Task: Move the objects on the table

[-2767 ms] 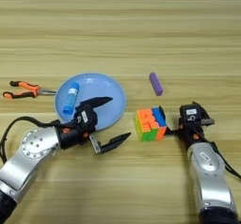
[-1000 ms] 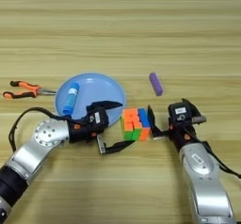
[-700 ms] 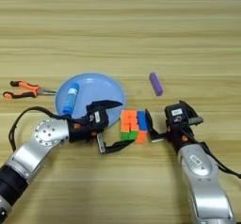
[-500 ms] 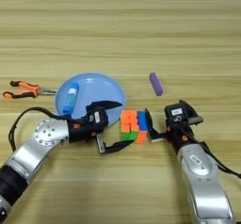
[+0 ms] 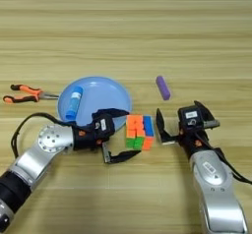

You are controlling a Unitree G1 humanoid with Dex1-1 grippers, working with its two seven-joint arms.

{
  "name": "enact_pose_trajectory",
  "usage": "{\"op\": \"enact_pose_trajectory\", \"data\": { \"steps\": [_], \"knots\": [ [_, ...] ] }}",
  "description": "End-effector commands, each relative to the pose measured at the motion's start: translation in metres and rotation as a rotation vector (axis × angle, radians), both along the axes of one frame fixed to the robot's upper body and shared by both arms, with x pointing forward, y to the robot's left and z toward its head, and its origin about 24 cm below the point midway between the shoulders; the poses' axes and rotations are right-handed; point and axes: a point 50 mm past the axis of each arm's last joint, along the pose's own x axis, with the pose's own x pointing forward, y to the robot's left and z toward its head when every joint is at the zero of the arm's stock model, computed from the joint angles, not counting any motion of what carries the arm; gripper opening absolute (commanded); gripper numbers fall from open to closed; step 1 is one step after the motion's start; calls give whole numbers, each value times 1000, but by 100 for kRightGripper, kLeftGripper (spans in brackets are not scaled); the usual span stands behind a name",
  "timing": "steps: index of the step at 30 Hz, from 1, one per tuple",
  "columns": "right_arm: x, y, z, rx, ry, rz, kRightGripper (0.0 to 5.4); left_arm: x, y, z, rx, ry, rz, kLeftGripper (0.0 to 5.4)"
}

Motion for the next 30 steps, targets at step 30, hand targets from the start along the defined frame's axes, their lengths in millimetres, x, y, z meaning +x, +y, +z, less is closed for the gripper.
{"op": "enact_pose_trajectory", "data": {
  "steps": [30],
  "knots": [
    [-1,-5,-3,14,11,-44,540,2,-14,4,3,-21,-55,535]
  ]
}}
